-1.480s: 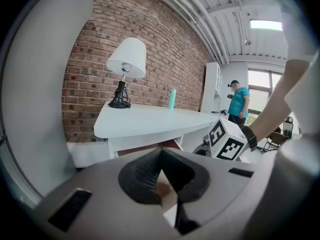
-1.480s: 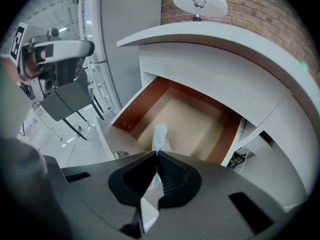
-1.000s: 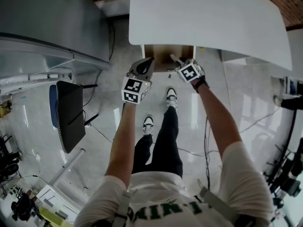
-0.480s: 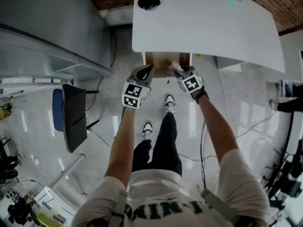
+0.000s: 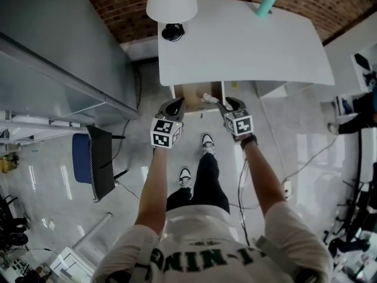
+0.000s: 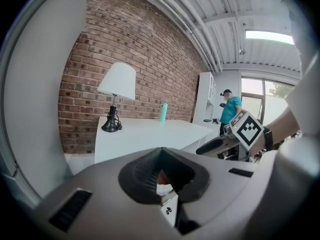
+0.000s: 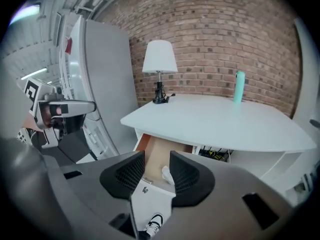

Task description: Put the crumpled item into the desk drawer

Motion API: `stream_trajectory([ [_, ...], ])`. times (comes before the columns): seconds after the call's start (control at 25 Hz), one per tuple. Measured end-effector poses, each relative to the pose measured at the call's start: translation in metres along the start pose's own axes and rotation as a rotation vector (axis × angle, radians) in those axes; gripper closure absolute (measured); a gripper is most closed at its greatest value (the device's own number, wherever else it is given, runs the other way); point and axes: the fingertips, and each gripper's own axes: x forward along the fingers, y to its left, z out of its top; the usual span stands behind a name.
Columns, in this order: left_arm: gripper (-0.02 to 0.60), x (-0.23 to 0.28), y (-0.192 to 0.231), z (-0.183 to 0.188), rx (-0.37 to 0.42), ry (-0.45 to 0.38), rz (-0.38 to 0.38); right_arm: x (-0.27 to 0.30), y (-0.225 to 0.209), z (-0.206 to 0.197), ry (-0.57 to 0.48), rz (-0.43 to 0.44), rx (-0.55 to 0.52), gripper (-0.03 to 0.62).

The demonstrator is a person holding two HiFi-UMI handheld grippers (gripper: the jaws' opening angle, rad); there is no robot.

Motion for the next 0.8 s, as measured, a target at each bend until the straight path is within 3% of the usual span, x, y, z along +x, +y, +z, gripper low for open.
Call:
stream_trajectory([
  [0.32, 0.583, -0.037, -0.021, 0.052, 0.028, -0.015, 0.021, -0.081, 0.017, 0.062, -0.199, -0.081, 0.035, 0.478],
  [0.8, 0.583, -0.099, -0.040, 0.136, 0.127, -0.129, 0.072, -0.186, 0.040, 0.123, -0.442, -0.197, 0.106, 0.528],
])
